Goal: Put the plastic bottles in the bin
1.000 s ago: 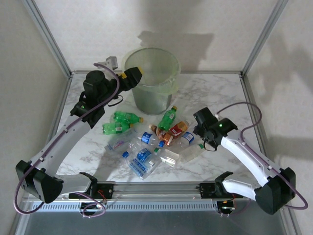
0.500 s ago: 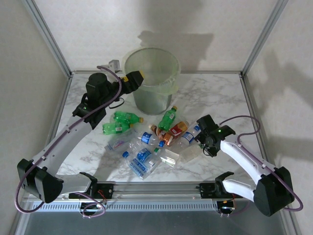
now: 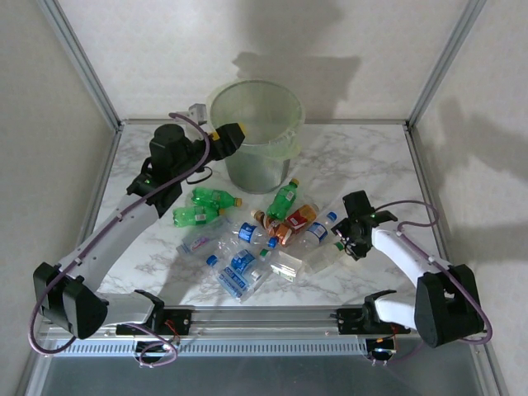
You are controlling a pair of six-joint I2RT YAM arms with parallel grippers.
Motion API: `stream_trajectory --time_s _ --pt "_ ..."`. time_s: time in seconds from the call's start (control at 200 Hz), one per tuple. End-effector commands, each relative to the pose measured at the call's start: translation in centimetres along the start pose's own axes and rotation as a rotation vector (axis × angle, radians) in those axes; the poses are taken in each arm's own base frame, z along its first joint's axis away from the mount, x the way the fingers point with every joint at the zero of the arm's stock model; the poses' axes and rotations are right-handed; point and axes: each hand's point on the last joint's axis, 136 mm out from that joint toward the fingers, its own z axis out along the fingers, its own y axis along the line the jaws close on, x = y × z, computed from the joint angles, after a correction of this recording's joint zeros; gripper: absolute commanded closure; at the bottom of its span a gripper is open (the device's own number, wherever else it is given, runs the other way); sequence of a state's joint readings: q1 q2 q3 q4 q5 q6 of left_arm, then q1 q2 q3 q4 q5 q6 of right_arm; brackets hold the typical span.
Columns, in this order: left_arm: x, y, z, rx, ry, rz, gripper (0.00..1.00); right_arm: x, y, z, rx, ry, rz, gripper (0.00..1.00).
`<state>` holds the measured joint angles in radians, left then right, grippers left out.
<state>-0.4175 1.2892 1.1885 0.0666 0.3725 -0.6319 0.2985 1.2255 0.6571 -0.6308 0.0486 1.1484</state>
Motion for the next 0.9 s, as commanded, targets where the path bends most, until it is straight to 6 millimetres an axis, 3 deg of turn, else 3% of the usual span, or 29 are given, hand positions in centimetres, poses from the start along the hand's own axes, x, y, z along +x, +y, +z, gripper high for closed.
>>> stream_trajectory --time_s 0.0,0.34,0.511,0.731,0.891 --pt "0.2 -0.9 0.1 0.042 0.006 -0.003 0.19 0.3 -0.3 0.8 -0.004 0.027 0.008 0.33" --pt "0.1 -1.0 0.1 0.048 0.005 -0.002 0.2 0.7 -0.8 2.5 0.024 0.053 0.018 0.39" --pt "0.1 -1.1 0.2 0.051 0.006 0.0 0.2 0.5 -1.2 2.8 0.038 0.052 0.024 0.51" --pt "0.0 -1.1 0.3 0.05 0.004 0.0 0.2 -0.2 -1.1 1.8 0.036 0.018 0.022 0.63" --pt "-0.2 -1.4 0.3 0.057 0.003 -0.001 0.2 -1.5 0.3 -0.2 -0.002 -0.036 -0.007 0.69"
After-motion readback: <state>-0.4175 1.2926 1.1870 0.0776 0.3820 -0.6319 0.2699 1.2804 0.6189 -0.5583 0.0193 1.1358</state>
